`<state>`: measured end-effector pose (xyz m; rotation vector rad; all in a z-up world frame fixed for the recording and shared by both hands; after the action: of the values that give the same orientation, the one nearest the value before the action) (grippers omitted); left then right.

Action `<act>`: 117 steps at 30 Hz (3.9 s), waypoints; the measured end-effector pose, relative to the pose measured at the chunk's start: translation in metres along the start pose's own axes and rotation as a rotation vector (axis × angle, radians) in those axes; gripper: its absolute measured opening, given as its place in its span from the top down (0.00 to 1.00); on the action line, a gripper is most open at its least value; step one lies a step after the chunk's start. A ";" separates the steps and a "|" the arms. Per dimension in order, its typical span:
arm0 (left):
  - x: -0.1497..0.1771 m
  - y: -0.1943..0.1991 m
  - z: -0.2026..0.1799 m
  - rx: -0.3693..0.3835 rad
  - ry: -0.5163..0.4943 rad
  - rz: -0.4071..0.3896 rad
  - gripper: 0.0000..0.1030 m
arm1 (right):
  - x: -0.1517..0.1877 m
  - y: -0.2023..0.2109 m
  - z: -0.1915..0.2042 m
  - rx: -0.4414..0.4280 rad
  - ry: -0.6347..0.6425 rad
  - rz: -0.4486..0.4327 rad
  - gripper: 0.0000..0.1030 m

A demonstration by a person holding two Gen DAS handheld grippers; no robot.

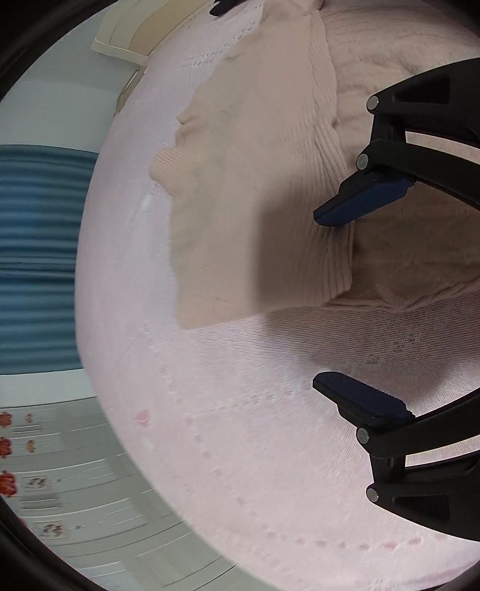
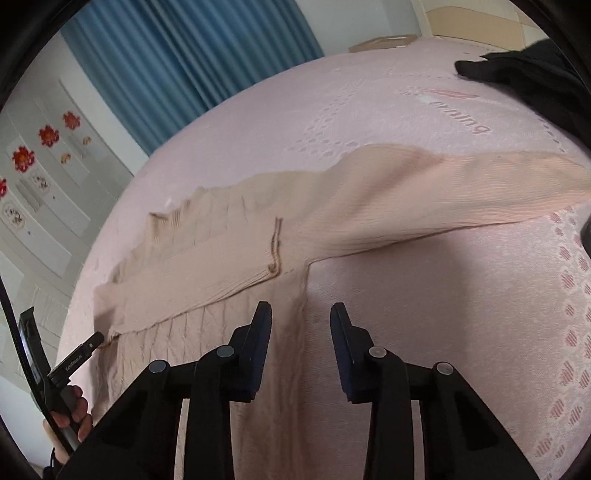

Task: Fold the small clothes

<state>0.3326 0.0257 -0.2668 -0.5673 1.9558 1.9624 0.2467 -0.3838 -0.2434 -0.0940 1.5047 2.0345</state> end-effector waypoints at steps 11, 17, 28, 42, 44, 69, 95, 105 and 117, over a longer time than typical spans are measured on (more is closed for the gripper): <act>0.008 -0.006 0.008 0.047 0.009 0.001 0.14 | -0.014 -0.022 0.023 0.047 0.100 0.007 0.67; 0.007 -0.008 0.012 0.055 0.015 -0.002 0.14 | -0.035 -0.051 0.032 0.036 0.100 0.060 0.67; 0.010 0.003 0.029 0.169 0.086 -0.068 0.12 | -0.046 -0.034 0.036 0.070 0.129 -0.108 0.94; 0.012 -0.006 0.019 0.058 0.044 -0.007 0.09 | -0.042 -0.003 -0.037 0.145 0.038 -0.065 0.52; 0.012 -0.006 0.019 0.056 0.044 -0.007 0.09 | -0.047 0.019 -0.078 0.198 0.013 -0.093 0.46; 0.011 -0.008 0.016 0.026 0.028 0.005 0.07 | -0.104 0.031 -0.259 0.246 -0.379 -0.080 0.38; 0.044 0.039 0.068 0.118 0.139 -0.013 0.07 | -0.135 0.113 0.022 0.373 0.198 -0.302 0.90; 0.057 0.068 0.107 0.076 0.068 -0.041 0.07 | -0.053 0.009 0.261 -0.071 0.376 -0.093 0.77; 0.040 0.049 0.045 0.214 0.024 -0.030 0.08 | -0.015 0.014 0.113 -0.044 0.106 -0.144 0.45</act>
<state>0.2719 0.0679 -0.2440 -0.5618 2.1244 1.7070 0.2836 -0.2922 -0.1857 -0.3234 1.4727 1.9740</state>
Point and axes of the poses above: each gripper's, at about its wrist camera, not at the fingertips, and y roughly against the way its jaws point, z to its left, x to its underside, the point moved 6 cm from there along -y, roughly the way its jaws point, and after that the axes turned 9 degrees about z, right-handed, at the moved point
